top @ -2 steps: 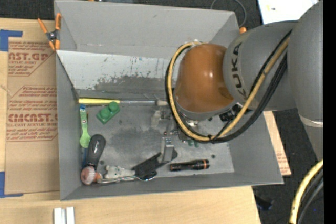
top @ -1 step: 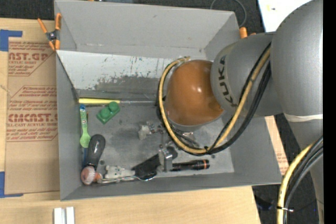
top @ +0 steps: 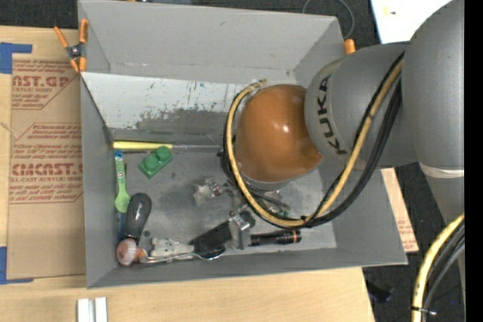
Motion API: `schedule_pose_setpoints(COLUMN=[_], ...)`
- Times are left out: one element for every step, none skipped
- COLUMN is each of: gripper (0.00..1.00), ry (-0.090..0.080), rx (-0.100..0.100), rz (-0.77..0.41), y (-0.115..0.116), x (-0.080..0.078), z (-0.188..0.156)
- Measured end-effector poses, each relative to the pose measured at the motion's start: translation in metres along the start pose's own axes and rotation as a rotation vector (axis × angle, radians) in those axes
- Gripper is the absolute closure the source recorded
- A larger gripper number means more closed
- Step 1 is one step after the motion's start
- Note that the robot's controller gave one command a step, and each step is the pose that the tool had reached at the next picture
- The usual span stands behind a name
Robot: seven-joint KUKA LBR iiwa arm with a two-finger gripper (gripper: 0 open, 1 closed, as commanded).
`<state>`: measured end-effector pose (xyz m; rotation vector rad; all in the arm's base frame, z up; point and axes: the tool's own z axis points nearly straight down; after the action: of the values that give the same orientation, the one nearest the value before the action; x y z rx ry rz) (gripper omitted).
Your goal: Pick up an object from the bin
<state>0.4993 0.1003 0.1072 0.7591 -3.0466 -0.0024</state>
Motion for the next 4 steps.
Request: schedule_pose_setpoints(gripper=[0.0, 0.0, 1.0, 1.0], ry=[0.004, -0.005, -0.004, -0.004], rx=[-0.003, -0.001, -0.005, -0.005], rz=[-0.181, 0.029, -0.06, -0.06], y=[0.03, -0.001, -0.004, -0.004], x=[0.002, 0.004, -0.014, -0.014], z=[0.008, 0.038, 0.037, 0.037])
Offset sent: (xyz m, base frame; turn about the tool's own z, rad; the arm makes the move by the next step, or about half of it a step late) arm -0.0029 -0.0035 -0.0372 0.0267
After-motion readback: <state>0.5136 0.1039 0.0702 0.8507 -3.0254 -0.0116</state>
